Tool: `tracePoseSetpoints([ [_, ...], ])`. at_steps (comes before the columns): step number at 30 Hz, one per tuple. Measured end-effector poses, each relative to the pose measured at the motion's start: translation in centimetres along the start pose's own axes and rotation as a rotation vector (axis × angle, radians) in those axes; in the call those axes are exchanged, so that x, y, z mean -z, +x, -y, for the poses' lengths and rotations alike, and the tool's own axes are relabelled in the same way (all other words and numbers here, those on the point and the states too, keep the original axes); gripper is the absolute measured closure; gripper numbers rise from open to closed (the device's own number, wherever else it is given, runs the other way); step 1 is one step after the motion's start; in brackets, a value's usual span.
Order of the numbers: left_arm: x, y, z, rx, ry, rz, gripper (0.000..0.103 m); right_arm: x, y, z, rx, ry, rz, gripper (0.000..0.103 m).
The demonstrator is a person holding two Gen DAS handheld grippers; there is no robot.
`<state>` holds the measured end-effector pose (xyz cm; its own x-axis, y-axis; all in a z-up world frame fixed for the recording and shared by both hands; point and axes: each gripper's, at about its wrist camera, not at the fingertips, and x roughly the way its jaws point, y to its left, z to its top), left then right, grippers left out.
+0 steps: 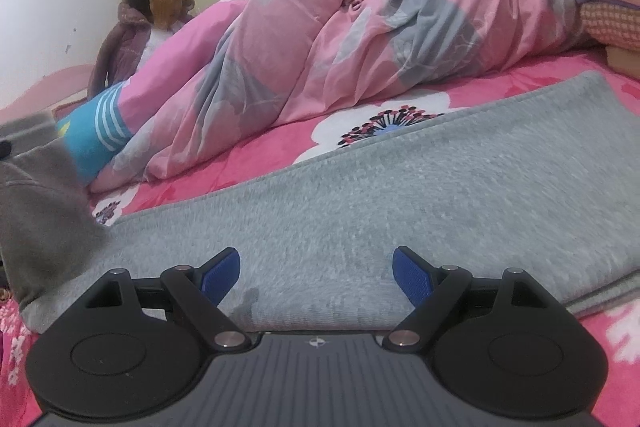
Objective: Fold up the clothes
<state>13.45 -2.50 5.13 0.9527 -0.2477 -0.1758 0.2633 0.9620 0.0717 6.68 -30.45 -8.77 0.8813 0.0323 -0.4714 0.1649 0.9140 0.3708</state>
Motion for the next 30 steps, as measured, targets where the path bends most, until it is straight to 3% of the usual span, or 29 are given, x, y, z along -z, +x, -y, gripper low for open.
tracePoseSetpoints([
  [2,2.6,-0.7,4.5,0.117,0.085,-0.050,0.080,0.0,-0.1,0.1,0.000,0.008,0.004,0.017],
  [5,7.2,-0.2,9.6,0.251,0.162,-0.236,0.073,0.1,-0.2,0.2,0.002,0.010,0.008,0.017],
  [6,8.7,-0.3,10.7,0.298,0.178,-0.292,0.065,0.1,-0.2,0.2,0.003,0.010,0.010,0.017],
  [9,10.3,-2.7,11.4,0.352,0.247,-0.238,0.051,0.0,-0.4,0.4,0.000,0.021,0.015,0.017],
  [12,9.1,-4.5,8.9,0.447,0.156,-0.202,0.041,-0.2,-0.8,0.8,-0.013,0.049,0.022,0.017],
  [15,7.7,-4.2,6.0,0.405,0.052,-0.203,0.039,-0.7,-1.3,1.6,-0.071,0.121,0.039,0.017],
  [18,7.1,-2.4,2.8,0.331,-0.066,-0.238,0.039,-1.6,-1.7,2.1,-0.218,0.215,0.052,0.017],
  [21,7.4,-0.9,1.5,0.283,-0.122,-0.256,0.039,-3.5,-0.6,1.4,-0.353,0.264,0.023,0.017],
  [24,7.7,0.1,0.4,0.251,-0.165,-0.270,0.039,-5.8,2.0,0.6,-0.416,0.289,-0.041,0.017],
  [30,9.6,1.0,0.9,0.274,-0.151,-0.237,0.039,-8.8,10.0,-2.4,-0.433,0.254,-0.264,0.017],
])
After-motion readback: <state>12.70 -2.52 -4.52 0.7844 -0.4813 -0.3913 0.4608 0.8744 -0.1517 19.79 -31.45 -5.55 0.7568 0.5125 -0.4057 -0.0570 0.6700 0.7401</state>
